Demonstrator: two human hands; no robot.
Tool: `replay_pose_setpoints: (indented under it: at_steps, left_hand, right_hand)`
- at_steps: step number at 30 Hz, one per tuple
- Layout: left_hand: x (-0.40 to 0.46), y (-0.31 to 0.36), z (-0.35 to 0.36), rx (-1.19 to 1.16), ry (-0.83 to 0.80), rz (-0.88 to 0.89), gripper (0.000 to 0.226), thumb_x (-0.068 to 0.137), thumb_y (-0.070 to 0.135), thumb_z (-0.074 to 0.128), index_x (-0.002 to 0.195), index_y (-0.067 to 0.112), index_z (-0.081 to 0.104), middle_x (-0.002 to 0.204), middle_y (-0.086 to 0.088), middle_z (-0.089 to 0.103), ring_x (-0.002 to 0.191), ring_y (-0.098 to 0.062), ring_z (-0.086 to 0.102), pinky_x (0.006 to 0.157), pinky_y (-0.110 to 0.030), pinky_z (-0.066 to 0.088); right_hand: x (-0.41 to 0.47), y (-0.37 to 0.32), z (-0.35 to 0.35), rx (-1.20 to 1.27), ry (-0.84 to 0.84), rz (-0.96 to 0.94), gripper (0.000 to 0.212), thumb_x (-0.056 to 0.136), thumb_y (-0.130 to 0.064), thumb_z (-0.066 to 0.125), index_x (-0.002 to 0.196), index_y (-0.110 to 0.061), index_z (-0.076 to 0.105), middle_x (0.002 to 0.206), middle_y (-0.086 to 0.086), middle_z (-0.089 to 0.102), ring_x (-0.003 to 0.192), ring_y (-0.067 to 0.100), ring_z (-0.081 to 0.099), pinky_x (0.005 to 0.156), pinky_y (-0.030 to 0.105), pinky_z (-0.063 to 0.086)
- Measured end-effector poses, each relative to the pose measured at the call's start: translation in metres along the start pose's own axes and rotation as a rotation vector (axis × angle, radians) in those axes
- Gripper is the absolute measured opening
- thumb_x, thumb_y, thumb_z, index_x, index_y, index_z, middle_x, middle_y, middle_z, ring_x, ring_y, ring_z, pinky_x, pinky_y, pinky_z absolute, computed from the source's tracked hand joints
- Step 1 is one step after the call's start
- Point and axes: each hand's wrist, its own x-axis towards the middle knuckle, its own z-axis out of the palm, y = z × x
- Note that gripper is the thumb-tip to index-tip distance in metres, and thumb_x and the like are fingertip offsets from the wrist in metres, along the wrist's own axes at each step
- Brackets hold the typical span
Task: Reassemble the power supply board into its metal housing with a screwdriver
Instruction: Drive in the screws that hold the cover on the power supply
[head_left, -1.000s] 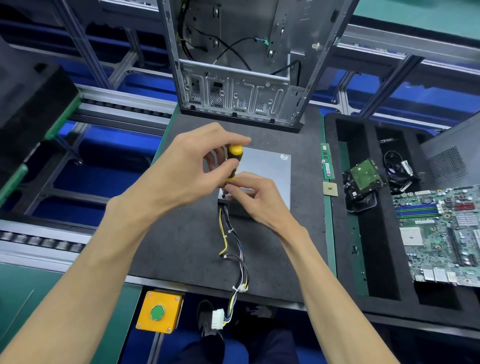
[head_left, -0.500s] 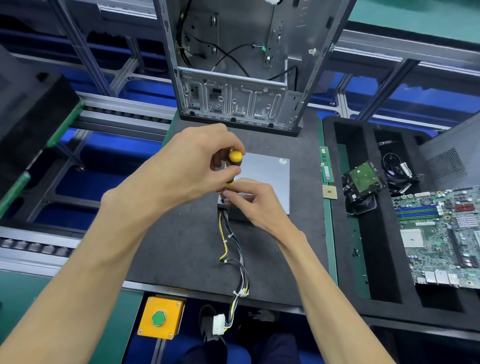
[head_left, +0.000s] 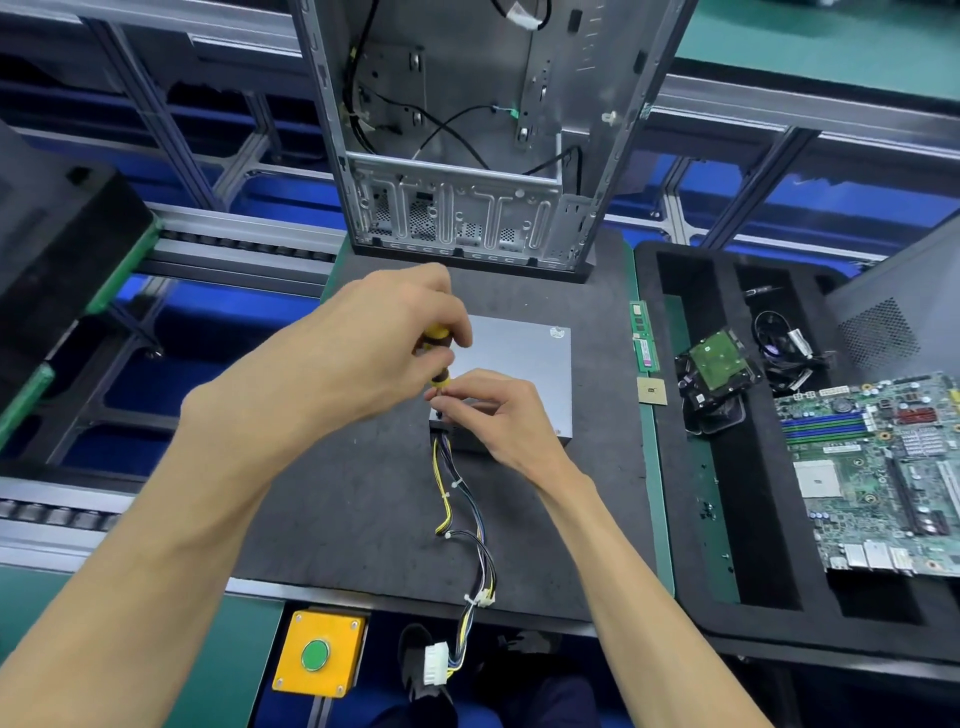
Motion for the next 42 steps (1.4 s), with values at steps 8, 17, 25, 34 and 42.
replay_pose_setpoints:
  at_steps: [8, 17, 25, 34, 42]
  left_hand:
    - [0.007, 0.010, -0.002, 0.179, 0.010, -0.199, 0.029, 0.091, 0.048, 0.062, 0.092, 0.020, 0.059, 0.082, -0.001, 0.062, 0.083, -0.030, 0.059, 0.075, -0.039, 0.051]
    - [0.010, 0.019, -0.003, 0.173, -0.135, -0.035, 0.015, 0.096, 0.027, 0.056, 0.110, 0.024, 0.059, 0.103, 0.007, 0.055, 0.097, -0.021, 0.057, 0.082, -0.037, 0.046]
    - [0.015, 0.020, -0.004, 0.243, -0.149, -0.138, 0.009, 0.096, 0.030, 0.057, 0.098, 0.021, 0.058, 0.093, 0.000, 0.061, 0.090, -0.027, 0.058, 0.073, -0.035, 0.046]
    - [0.012, 0.020, -0.006, 0.231, -0.115, -0.179, 0.025, 0.093, 0.047, 0.060, 0.102, 0.024, 0.054, 0.094, -0.001, 0.063, 0.093, -0.030, 0.060, 0.080, -0.040, 0.051]
    - [0.014, 0.018, -0.015, 0.144, -0.239, -0.033, 0.020, 0.092, 0.010, 0.054, 0.095, 0.029, 0.058, 0.100, 0.011, 0.055, 0.089, -0.016, 0.054, 0.074, -0.029, 0.039]
  right_hand:
    - [-0.001, 0.002, 0.000, 0.012, 0.011, 0.048, 0.009, 0.093, -0.013, 0.076, 0.100, -0.014, 0.082, 0.101, -0.003, 0.077, 0.094, 0.019, 0.074, 0.091, 0.045, 0.060]
    - [0.000, 0.000, 0.000, -0.016, 0.021, 0.059, 0.009, 0.092, -0.015, 0.078, 0.100, -0.017, 0.082, 0.097, -0.007, 0.076, 0.092, 0.020, 0.071, 0.088, 0.053, 0.057]
    - [0.000, -0.002, 0.000, -0.019, 0.018, 0.063, 0.010, 0.089, -0.016, 0.079, 0.093, -0.026, 0.082, 0.091, -0.009, 0.074, 0.085, 0.014, 0.069, 0.082, 0.037, 0.057]
    - [0.002, -0.002, 0.001, -0.033, 0.030, 0.071, 0.013, 0.089, -0.017, 0.081, 0.090, -0.030, 0.080, 0.091, -0.008, 0.075, 0.084, 0.016, 0.070, 0.084, 0.044, 0.058]
    - [0.001, -0.008, 0.001, -0.033, 0.007, 0.059, 0.024, 0.088, -0.020, 0.080, 0.088, -0.044, 0.081, 0.092, -0.007, 0.074, 0.087, 0.016, 0.069, 0.086, 0.045, 0.056]
